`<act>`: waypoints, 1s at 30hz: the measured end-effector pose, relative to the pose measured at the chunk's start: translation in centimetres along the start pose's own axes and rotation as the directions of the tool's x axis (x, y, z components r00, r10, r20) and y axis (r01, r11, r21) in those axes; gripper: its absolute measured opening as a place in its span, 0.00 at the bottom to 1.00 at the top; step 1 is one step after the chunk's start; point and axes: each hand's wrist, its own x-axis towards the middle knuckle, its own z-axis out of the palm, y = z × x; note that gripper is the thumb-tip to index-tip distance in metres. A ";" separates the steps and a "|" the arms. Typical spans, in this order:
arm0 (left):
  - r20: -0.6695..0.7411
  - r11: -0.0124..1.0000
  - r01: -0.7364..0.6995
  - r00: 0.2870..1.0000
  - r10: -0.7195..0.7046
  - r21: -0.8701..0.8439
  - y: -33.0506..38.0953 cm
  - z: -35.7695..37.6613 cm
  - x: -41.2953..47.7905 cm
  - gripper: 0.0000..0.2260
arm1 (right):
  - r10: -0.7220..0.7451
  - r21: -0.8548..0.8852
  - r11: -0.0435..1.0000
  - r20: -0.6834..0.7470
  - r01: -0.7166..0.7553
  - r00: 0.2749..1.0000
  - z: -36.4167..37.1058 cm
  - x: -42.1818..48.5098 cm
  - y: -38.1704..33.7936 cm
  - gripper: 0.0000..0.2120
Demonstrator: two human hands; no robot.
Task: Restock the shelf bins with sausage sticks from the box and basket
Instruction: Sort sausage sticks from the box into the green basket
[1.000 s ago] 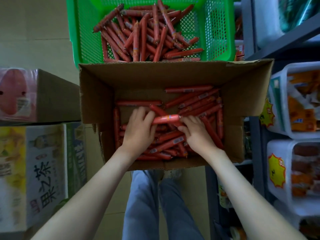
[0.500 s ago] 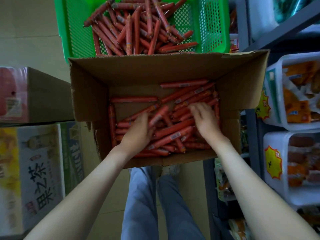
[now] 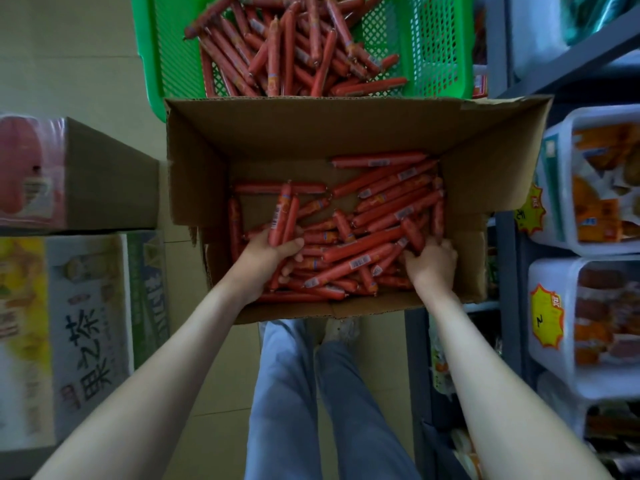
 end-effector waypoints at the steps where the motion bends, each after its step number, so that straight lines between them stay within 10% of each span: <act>1: 0.009 1.000 -0.006 1.000 0.005 0.013 0.0 0.3 0.0 0.06 | -0.007 -0.003 1.000 0.023 0.007 1.000 -0.1 0.0 -0.5 0.23; 9: -0.080 0.997 -0.075 0.994 0.073 -0.027 -0.6 2.1 0.9 0.04 | -0.374 0.131 0.918 -0.021 0.374 0.927 1.2 -3.1 -3.0 0.19; 17: -0.304 0.923 -0.130 0.919 0.249 0.363 -0.8 0.6 1.9 0.06 | -0.390 0.739 0.662 0.194 0.128 0.900 1.0 -4.3 -6.1 0.15; 21: -0.334 0.901 -0.080 0.912 0.239 0.426 -0.8 0.6 2.0 0.07 | -0.679 0.544 0.678 0.206 0.494 0.705 0.8 -3.7 -6.9 0.26; 27: -0.343 0.945 -0.147 0.906 0.247 0.292 -0.7 1.8 1.5 0.06 | -0.364 0.417 0.837 -0.058 0.354 0.930 0.1 -0.5 -3.4 0.16; 30: -0.300 0.935 -0.163 0.917 0.261 0.316 -1.1 2.1 1.1 0.05 | -0.208 -0.007 0.976 0.237 0.216 0.949 -0.5 0.0 -0.6 0.40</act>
